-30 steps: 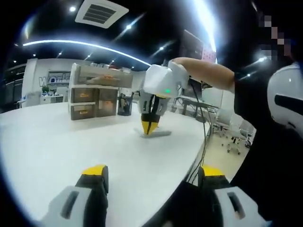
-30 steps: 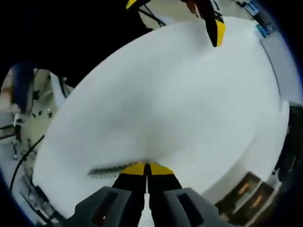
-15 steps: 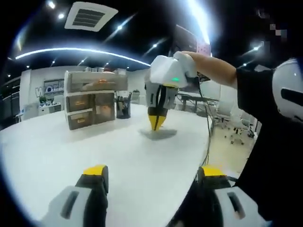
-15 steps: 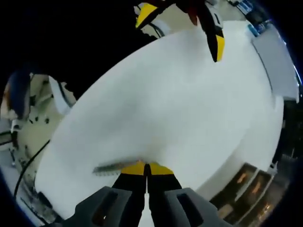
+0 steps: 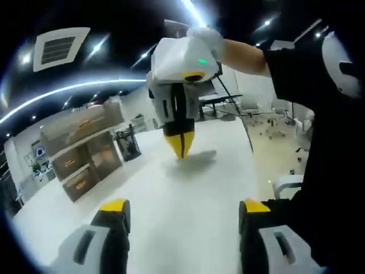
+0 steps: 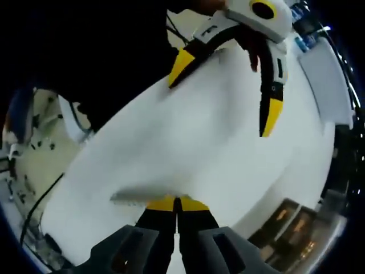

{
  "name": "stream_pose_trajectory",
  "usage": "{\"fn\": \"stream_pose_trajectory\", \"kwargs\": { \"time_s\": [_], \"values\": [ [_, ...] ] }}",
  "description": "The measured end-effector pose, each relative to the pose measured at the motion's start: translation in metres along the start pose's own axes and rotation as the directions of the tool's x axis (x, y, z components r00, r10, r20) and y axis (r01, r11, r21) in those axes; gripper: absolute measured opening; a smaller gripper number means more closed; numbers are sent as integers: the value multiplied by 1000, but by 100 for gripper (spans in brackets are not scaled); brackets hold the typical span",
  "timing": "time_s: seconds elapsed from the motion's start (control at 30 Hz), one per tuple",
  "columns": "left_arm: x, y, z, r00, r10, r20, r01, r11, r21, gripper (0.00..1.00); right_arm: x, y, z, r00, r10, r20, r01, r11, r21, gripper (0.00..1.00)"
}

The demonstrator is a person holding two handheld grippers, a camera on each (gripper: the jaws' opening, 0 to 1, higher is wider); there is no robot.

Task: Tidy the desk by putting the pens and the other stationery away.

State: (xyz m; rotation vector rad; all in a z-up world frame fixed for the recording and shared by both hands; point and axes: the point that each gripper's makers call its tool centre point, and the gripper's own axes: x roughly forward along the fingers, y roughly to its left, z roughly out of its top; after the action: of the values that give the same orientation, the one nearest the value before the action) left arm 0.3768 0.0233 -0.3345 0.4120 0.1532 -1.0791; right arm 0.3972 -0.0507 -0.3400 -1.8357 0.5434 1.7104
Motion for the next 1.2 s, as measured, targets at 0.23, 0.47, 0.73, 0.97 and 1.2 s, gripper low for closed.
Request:
{"fn": "stream_pose_trajectory", "kwargs": {
  "time_s": [0.23, 0.47, 0.73, 0.97, 1.2],
  "values": [
    [20, 1, 10, 1000, -30, 8, 30, 996, 85, 77, -7, -1, 12, 1000, -16, 19, 16, 1000, -18, 0],
    [43, 6, 15, 999, -36, -10, 37, 958, 284, 77, -11, 0, 28, 999, -18, 29, 19, 999, -51, 0],
    [61, -2, 29, 995, -74, 73, 16, 803, 596, 66, -11, 0, 44, 998, -20, 51, 25, 996, -84, 0],
    [67, -2, 23, 996, -74, 57, 11, 696, 718, 46, -11, -1, 49, 998, -21, 51, 27, 994, -108, 0],
    [72, 4, 14, 998, -56, 24, 18, 641, 767, 27, -12, -1, 56, 998, -28, 63, 36, 992, -121, 0]
  ]
}}
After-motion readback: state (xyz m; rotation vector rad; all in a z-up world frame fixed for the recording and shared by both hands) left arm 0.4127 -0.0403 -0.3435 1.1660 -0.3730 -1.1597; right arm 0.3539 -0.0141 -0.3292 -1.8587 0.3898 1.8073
